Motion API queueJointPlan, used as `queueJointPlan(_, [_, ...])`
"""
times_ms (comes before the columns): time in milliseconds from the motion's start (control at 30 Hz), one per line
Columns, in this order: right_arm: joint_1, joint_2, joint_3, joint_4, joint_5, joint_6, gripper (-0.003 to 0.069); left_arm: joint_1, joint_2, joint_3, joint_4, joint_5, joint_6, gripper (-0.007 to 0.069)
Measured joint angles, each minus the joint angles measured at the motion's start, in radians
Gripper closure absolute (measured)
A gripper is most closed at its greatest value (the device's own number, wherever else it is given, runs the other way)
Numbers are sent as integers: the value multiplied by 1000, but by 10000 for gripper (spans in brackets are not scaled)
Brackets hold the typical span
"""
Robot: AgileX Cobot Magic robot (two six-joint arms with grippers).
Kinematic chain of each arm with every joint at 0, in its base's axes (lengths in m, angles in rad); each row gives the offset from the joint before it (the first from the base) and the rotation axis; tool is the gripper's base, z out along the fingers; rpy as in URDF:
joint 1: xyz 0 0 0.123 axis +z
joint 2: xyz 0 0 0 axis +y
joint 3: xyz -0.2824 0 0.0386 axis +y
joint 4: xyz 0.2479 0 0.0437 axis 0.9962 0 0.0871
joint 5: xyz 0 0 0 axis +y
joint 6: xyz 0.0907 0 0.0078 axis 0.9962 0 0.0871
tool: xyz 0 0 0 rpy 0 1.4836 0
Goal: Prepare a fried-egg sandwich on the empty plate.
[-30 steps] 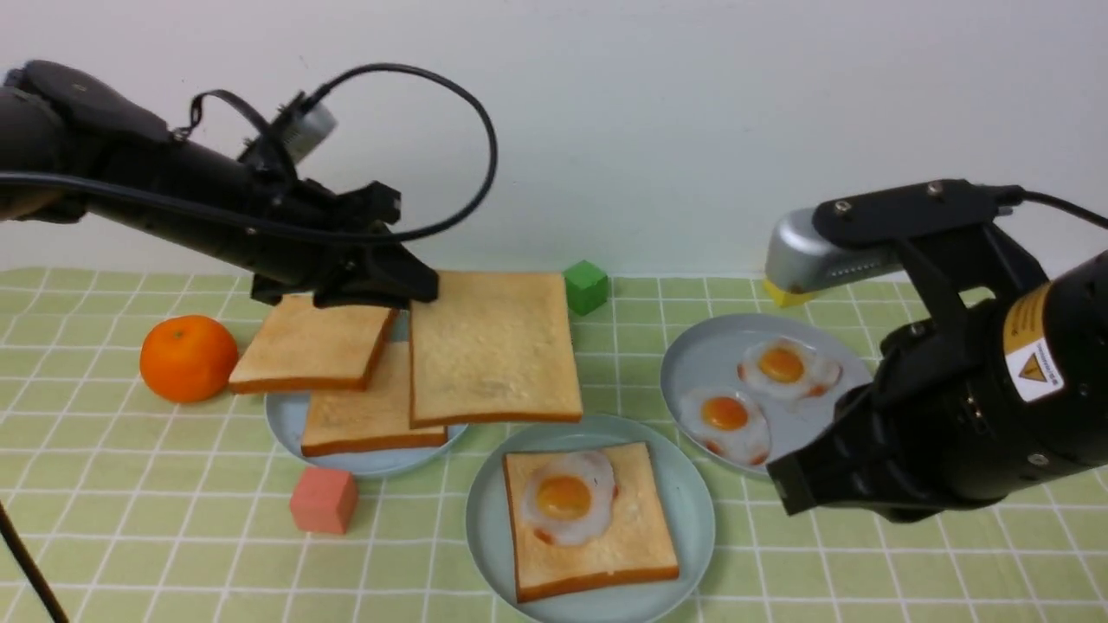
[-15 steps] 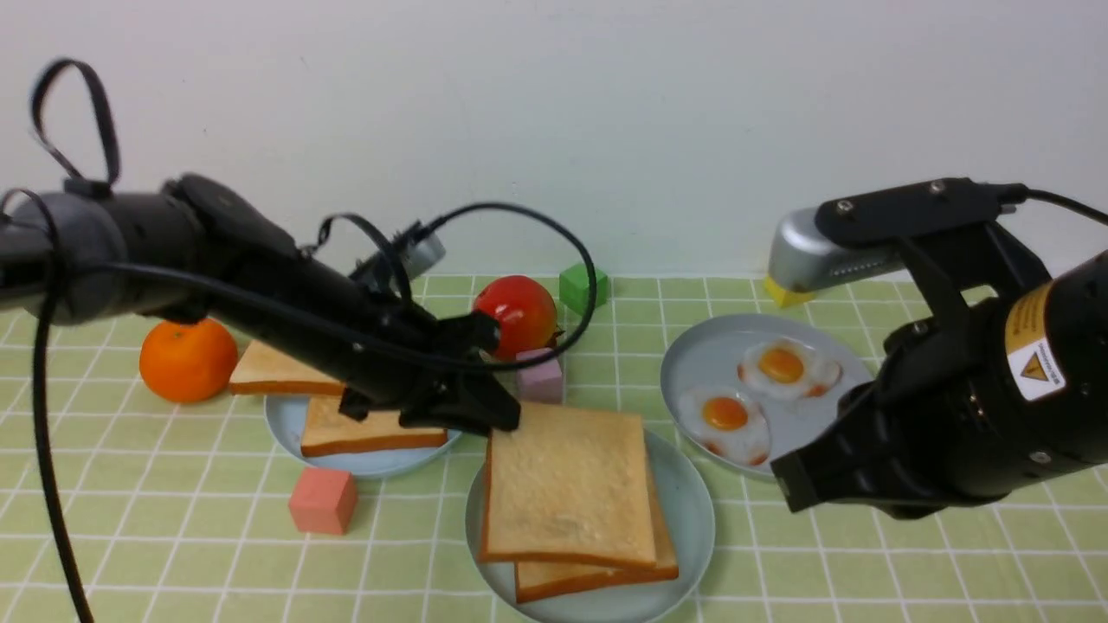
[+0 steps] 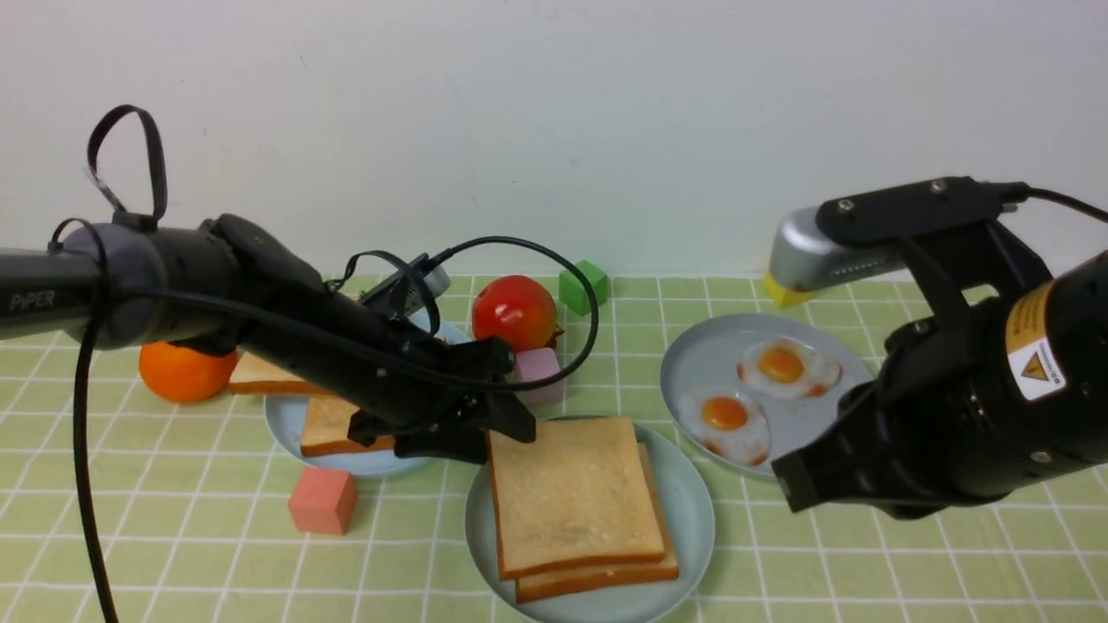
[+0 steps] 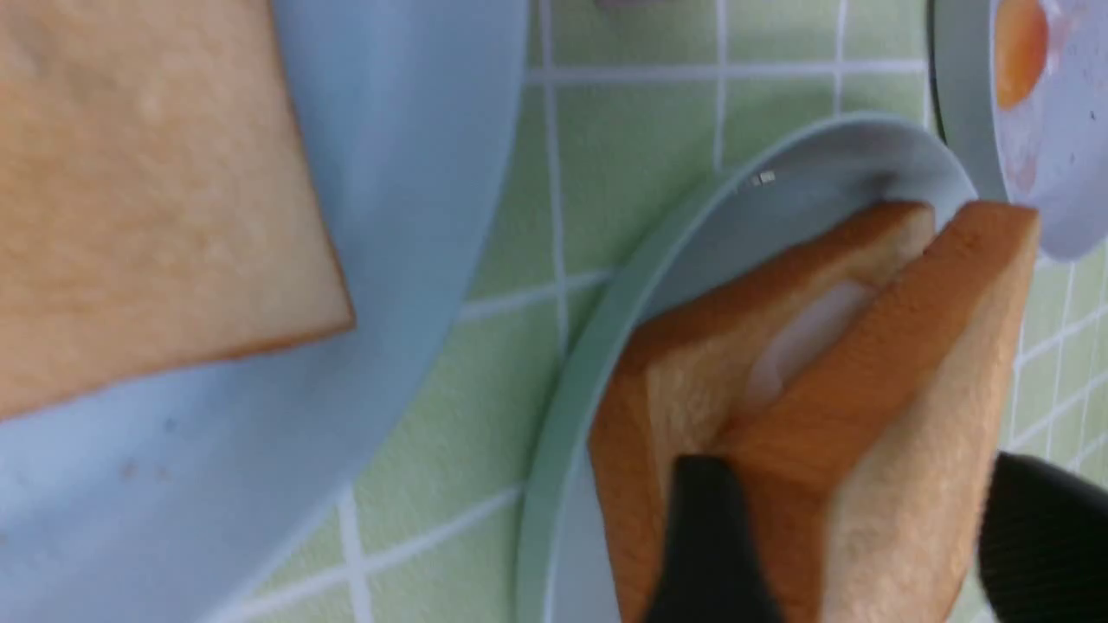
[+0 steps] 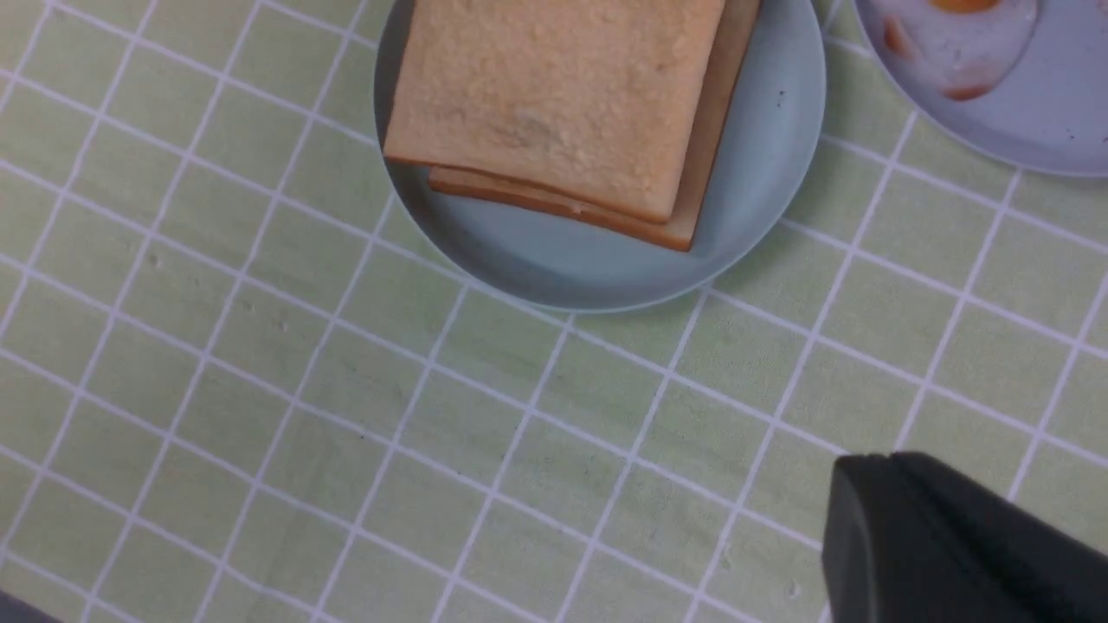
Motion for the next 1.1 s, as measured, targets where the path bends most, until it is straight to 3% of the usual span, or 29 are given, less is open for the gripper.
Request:
queueJointPlan(100, [0,0,0,0,-1,28,624,0,-9,0,7,39,-27,57])
queueJointPlan(267, [0,-17,0,-4,-1,87,615,0,-67,3,60,46,-103,13])
queueJointPlan(467, [0,-111,9,-4,-47,94,600,0,-228,3,360,30,-360,44])
queueJointPlan(533, [0,-177,55,-7,-125,44,595,0,-328,3,528,52,-498,62])
queueJointPlan(633, [0,-278,160,-29,-237,-23,591,0,-440,5,673,118,-621,86])
queueJointPlan(733, [0,-414,321,-71,-376,-60,590,0,-616,33,751,205,-664,138])
queueJointPlan(867, [0,-564,485,-86,-496,-66,584,0,-806,119,751,258,-670,241])
queueJointPlan(1100, [0,-854,738,-89,-655,-69,576,0,-1253,419,671,273,-703,555])
